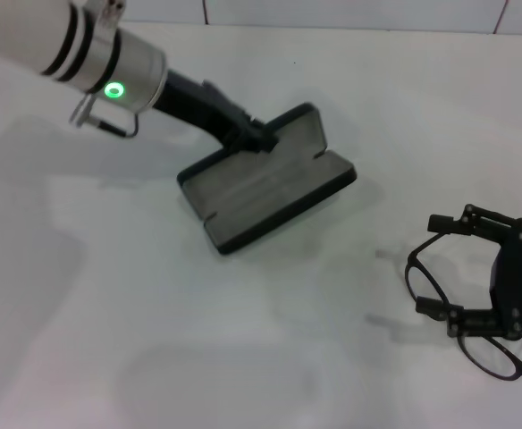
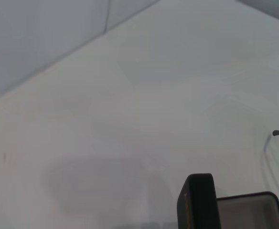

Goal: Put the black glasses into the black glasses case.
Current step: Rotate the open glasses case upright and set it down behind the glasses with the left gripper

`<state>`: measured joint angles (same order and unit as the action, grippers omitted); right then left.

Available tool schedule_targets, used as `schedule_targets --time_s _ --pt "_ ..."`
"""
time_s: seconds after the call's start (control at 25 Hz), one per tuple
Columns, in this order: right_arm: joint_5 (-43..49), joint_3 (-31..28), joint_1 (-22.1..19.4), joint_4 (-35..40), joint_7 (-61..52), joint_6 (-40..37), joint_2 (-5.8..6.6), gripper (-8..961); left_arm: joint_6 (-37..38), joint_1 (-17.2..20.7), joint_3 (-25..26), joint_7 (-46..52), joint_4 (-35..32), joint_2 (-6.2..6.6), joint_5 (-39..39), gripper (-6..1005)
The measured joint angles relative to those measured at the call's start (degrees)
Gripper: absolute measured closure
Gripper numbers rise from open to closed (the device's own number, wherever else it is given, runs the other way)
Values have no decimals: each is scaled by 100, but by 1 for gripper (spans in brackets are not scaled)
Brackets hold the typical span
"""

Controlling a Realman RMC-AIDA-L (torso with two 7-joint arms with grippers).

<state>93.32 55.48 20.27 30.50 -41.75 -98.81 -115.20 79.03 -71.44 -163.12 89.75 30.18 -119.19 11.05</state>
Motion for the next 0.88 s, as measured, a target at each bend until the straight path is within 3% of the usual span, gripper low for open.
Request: schedule_targets --time_s 0.12,0.4,0.88 --pt "5 14 -8 -70 36 -38 -7 100 -229 -216 0 -749 -155 -38 7 785" --pt "10 14 -23 -276 123 -37 -11 101 -1066 -610 4 -2254 -1244 -50 208 774" --pt "-17 -37 -152 -378 365 -42 -8 101 -1789 -725 9 -2654 -1850 -80 286 754"
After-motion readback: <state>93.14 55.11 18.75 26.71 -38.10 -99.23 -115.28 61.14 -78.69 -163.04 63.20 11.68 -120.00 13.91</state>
